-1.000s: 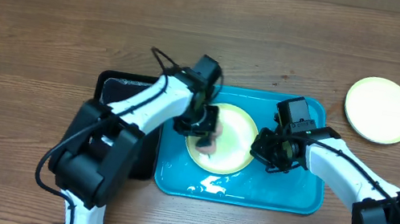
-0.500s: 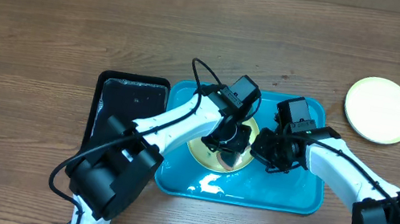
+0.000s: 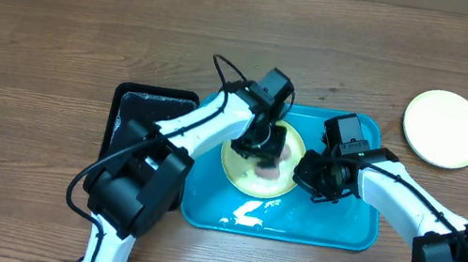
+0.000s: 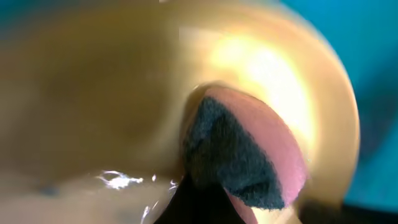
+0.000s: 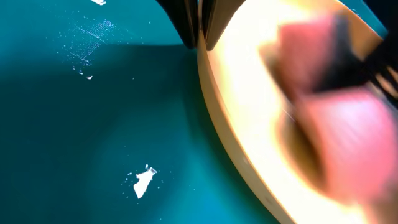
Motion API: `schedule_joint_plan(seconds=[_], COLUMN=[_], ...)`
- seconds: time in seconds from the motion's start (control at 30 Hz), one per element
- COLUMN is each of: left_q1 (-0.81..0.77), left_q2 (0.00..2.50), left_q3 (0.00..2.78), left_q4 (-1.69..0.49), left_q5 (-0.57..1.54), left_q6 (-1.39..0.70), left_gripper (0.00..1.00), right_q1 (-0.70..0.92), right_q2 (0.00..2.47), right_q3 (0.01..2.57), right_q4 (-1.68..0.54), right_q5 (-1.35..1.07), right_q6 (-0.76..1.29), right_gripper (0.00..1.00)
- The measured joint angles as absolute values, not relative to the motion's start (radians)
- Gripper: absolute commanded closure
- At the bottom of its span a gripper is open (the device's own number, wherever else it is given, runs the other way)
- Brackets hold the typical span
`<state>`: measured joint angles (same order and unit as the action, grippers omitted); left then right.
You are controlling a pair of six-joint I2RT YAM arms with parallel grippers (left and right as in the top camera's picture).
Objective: Clean dirty plates on tray and stack at the side
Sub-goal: 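Scrub the yellow plate's stain with the sponge in the left gripper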
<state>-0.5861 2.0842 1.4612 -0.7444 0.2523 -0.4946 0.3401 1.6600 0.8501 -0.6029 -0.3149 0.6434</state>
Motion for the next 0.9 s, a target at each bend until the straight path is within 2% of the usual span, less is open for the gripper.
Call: schedule_joint_plan(seconds=[0.2,0.43,0.7,0.9], left_q1=[-0.551,-0.552,-0.559,-0.602], left_q2=[2.099,2.099,2.099,2.1], left_q3=[1.553,1.587,1.591,1.591], left_q4=[-0.793,-0.923,-1.013,-1.026], left_q5=[0.043,-0.097,-0.143,-0.085], left_q6=[-0.476,-0.455,-0.4,-0.305], left_gripper=[0.96,0.96,0.96,0.96], right_q1=[0.34,0.34,0.341,0.341], right_q2=[1.66,1.66,1.66,1.66], right_q3=[0.851,0.851,0.851,0.851], right_q4=[-0.614,-0.61,-0.604,-0.614], right_q5=[-0.318,-0.328,-0.344,-0.34], right_q6=[0.648,0.646,0.643,0.642], right_gripper=[0.96,0.96,0.96,0.96])
